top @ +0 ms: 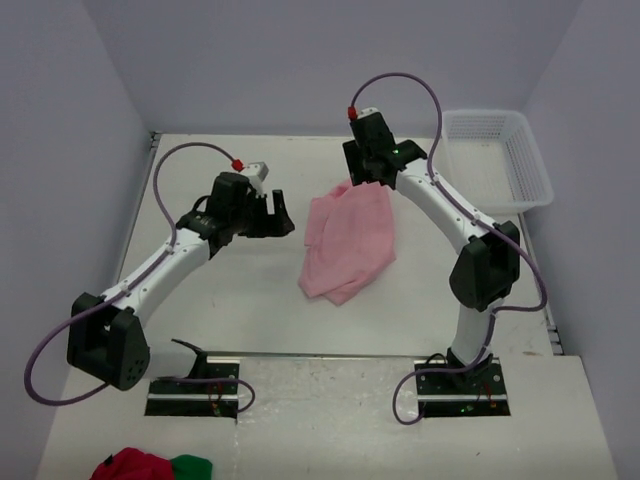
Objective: Fold and stack the t-shirts
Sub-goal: Move the tshirt to the center of the board, then flatten out the tshirt
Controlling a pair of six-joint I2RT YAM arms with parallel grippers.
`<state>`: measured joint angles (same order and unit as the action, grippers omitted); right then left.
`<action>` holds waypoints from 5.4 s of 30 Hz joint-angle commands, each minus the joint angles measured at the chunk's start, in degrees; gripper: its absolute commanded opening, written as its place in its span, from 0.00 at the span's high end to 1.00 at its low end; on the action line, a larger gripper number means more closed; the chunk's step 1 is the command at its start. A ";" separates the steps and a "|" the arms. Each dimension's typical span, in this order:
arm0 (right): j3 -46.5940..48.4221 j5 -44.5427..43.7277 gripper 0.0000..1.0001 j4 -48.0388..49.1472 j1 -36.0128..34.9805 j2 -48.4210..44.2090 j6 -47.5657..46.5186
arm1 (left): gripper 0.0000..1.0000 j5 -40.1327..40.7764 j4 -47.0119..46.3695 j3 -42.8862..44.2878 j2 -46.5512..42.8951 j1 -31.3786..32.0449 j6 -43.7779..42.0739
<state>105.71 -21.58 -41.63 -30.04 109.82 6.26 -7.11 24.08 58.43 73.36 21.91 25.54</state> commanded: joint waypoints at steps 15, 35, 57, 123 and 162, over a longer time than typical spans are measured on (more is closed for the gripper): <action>-16.14 2.07 0.36 4.97 2.00 -20.87 4.64 | 0.35 -11.78 -13.44 -15.10 5.73 9.99 9.79; -23.44 3.92 0.36 8.23 4.20 -24.04 4.90 | 0.46 -7.47 -17.04 -11.68 18.74 11.75 8.91; -8.00 17.53 0.36 4.98 11.41 -1.03 4.81 | 1.00 -2.47 -4.66 -9.66 2.49 11.75 7.68; -11.14 3.13 1.00 -14.45 -6.09 -29.86 9.21 | 1.00 21.80 18.46 11.44 -11.06 7.90 -1.55; -25.81 15.52 0.61 0.41 10.09 -12.26 7.27 | 0.31 1.76 12.57 -3.75 -5.51 -4.35 -0.85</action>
<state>81.60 -8.23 -45.25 -19.88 99.72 11.97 -0.56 37.36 57.80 68.60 14.63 23.55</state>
